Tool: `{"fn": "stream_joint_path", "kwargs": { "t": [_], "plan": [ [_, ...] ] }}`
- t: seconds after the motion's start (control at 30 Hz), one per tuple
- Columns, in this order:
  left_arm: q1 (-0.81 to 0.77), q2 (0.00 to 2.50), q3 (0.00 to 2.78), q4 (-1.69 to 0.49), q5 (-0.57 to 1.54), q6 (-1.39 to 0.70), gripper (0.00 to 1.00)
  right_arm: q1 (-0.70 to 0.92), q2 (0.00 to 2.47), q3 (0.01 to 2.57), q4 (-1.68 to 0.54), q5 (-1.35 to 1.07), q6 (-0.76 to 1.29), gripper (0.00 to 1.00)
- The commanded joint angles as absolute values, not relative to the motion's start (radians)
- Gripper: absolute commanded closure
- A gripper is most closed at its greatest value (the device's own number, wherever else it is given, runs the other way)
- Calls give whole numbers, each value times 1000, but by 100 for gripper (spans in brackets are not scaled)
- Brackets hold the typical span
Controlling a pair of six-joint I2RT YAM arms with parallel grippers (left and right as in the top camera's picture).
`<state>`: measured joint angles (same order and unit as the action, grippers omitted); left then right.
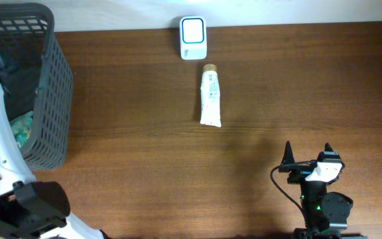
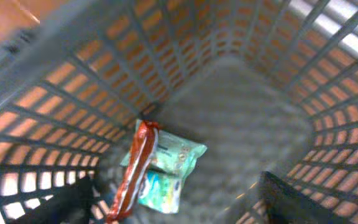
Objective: Scan the item barcode
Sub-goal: 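Return the left gripper into the basket and grasp the orange snack bar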
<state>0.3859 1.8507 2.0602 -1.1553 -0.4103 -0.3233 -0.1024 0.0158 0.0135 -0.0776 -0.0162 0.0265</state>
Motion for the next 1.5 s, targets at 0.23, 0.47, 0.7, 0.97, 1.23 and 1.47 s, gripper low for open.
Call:
{"fn": "stream_joint_path", "kwargs": {
  "t": [0.23, 0.47, 0.7, 0.97, 1.23, 1.47],
  "plan": [
    [482, 1858, 1761, -985, -453, -167, 15, -104, 8, 6, -79, -7, 34, 1],
    [551, 1931, 1758, -1048, -425, 5, 16, -104, 8, 6, -79, -7, 34, 1],
    [574, 2041, 1753, -1080, -468, 5, 32, -104, 8, 6, -79, -7, 34, 1],
    [682, 2065, 1752, -1093, -215, 85, 39, -104, 8, 6, -79, -7, 34, 1],
    [683, 2171, 1749, -1092, -165, 84, 55, -104, 8, 6, -79, -7, 34, 1],
    [696, 2171, 1866, -1125, -171, -9, 100, -104, 8, 6, -79, -7, 34, 1]
  ]
}}
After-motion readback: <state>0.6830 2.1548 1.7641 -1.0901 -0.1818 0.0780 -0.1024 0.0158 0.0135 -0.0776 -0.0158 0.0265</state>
